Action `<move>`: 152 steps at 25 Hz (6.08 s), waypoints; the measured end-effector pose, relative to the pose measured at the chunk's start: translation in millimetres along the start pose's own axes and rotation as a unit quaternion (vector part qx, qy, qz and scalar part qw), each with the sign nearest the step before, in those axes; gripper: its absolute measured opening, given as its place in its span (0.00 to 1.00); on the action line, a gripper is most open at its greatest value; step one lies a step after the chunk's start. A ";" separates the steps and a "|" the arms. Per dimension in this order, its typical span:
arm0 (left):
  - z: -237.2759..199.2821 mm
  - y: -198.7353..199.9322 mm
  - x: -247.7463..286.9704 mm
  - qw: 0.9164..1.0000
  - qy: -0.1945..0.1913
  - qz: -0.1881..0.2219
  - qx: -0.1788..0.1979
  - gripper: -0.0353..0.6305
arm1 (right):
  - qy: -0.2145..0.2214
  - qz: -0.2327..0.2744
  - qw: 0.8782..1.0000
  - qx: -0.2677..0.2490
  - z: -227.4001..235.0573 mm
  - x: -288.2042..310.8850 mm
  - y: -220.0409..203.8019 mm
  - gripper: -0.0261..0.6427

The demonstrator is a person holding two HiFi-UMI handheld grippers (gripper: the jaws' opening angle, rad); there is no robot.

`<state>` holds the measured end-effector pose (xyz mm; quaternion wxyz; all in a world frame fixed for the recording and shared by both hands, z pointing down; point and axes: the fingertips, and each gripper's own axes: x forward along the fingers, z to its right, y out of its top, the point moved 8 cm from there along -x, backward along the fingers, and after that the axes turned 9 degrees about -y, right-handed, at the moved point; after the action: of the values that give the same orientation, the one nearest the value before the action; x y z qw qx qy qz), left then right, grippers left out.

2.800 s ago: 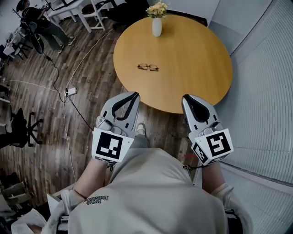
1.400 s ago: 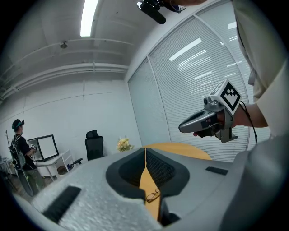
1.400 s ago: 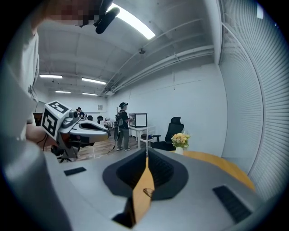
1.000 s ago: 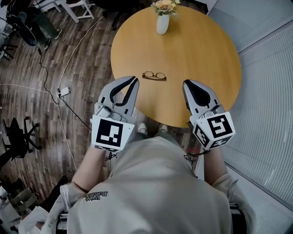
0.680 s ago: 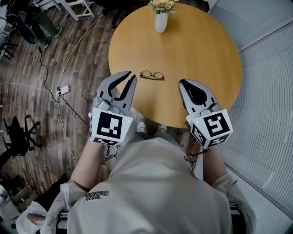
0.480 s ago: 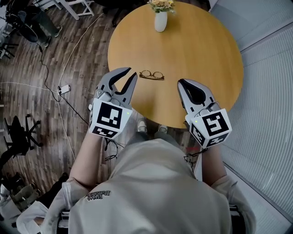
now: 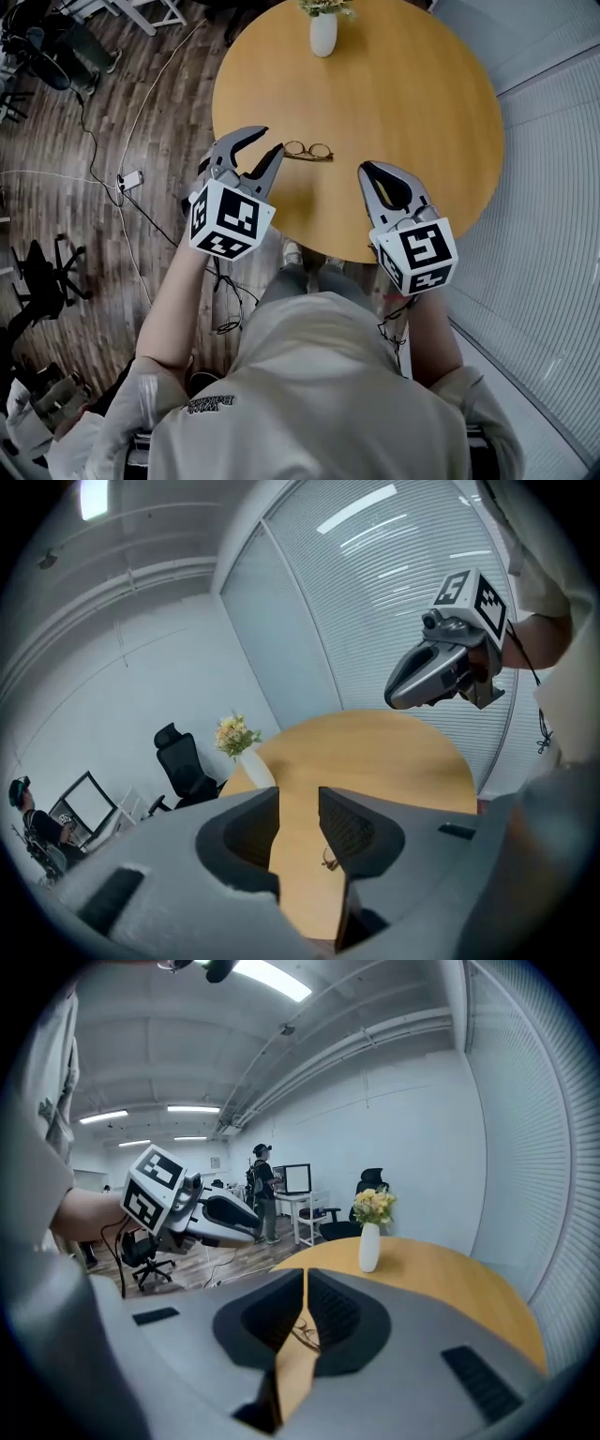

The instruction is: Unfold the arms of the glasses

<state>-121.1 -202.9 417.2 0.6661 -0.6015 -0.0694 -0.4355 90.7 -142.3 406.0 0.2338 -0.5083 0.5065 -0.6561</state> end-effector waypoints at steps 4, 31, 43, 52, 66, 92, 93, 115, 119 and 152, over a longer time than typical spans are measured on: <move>1.6 -11.7 25.6 1.000 -0.011 -0.018 -0.014 0.23 | 0.003 -0.004 1.000 0.015 10.6 9.3 -13.6 0.09; 45.3 -109.6 175.1 0.981 -0.098 -0.151 0.071 0.23 | 0.012 -0.084 0.993 0.077 19.2 83.2 -104.0 0.09; 53.8 -135.9 210.0 0.970 -0.111 -0.188 0.112 0.23 | 0.023 -0.107 0.989 0.100 7.1 96.2 -132.5 0.09; 66.3 -140.9 234.3 0.962 -0.105 -0.193 0.163 0.20 | 0.016 -0.115 0.987 0.108 14.6 97.7 -144.5 0.09; 48.5 -102.9 213.3 0.977 -0.049 -0.131 0.161 0.11 | 0.023 -0.102 0.979 0.175 21.8 83.4 -137.3 0.09; -17.7 66.1 -33.8 0.985 0.087 0.145 -0.041 0.11 | -0.014 0.142 0.989 0.046 17.4 -35.2 79.8 0.09; -18.4 72.8 -44.0 0.983 0.086 0.158 -0.046 0.11 | -0.013 0.153 0.988 0.033 14.4 -43.5 89.3 0.09; 4.3 101.4 -178.4 0.918 0.158 0.340 -0.131 0.11 | 0.005 0.255 0.964 -0.075 -27.6 -127.4 154.1 0.09; 11.8 96.5 -173.3 0.915 0.146 0.346 -0.149 0.11 | 0.011 0.242 0.968 -0.069 -28.0 -122.3 144.6 0.09; 30.7 91.8 -140.0 0.930 0.079 0.320 -0.162 0.11 | 0.060 0.275 0.956 -0.084 -33.4 -111.7 190.4 0.09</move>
<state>-132.4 -116.3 271.1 0.6671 -0.6549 0.2510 -0.2512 62.6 -108.2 187.1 0.3308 -0.3267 0.6934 -0.5506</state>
